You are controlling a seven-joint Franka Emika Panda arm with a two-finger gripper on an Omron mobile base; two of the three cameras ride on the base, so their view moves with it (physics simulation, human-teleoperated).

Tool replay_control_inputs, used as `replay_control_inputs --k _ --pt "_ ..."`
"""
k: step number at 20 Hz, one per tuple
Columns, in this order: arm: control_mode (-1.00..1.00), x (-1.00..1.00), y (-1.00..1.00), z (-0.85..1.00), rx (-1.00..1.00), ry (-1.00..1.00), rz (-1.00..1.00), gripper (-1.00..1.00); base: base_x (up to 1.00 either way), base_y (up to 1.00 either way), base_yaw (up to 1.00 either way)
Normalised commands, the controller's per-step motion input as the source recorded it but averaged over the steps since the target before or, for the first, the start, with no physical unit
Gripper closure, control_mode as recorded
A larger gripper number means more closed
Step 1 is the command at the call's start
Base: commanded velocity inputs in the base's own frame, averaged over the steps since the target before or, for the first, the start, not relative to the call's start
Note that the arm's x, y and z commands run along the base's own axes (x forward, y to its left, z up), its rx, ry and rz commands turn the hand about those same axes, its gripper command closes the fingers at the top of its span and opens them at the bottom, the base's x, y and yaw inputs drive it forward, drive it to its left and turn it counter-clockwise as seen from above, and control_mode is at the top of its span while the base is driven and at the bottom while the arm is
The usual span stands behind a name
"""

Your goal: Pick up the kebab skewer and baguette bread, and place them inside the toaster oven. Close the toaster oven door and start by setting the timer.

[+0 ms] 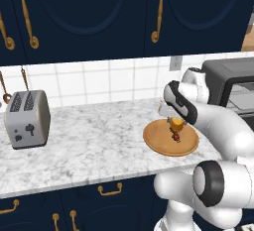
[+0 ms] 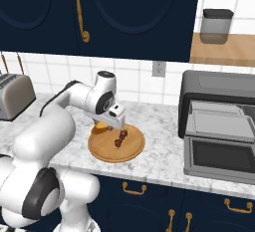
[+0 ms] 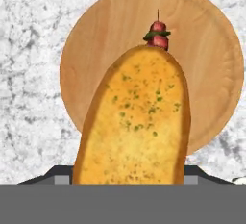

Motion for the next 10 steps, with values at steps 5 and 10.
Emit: replay_control_inputs --k 5,10 --pt "-1.0 -0.37 -0.7 0.54 0.19 0.0 -0.35 1.0 0.0 0.0 0.0" --pt "-1.0 -0.16 -0.81 0.31 0.16 0.0 -0.4 1.0 0.0 0.0 0.0"
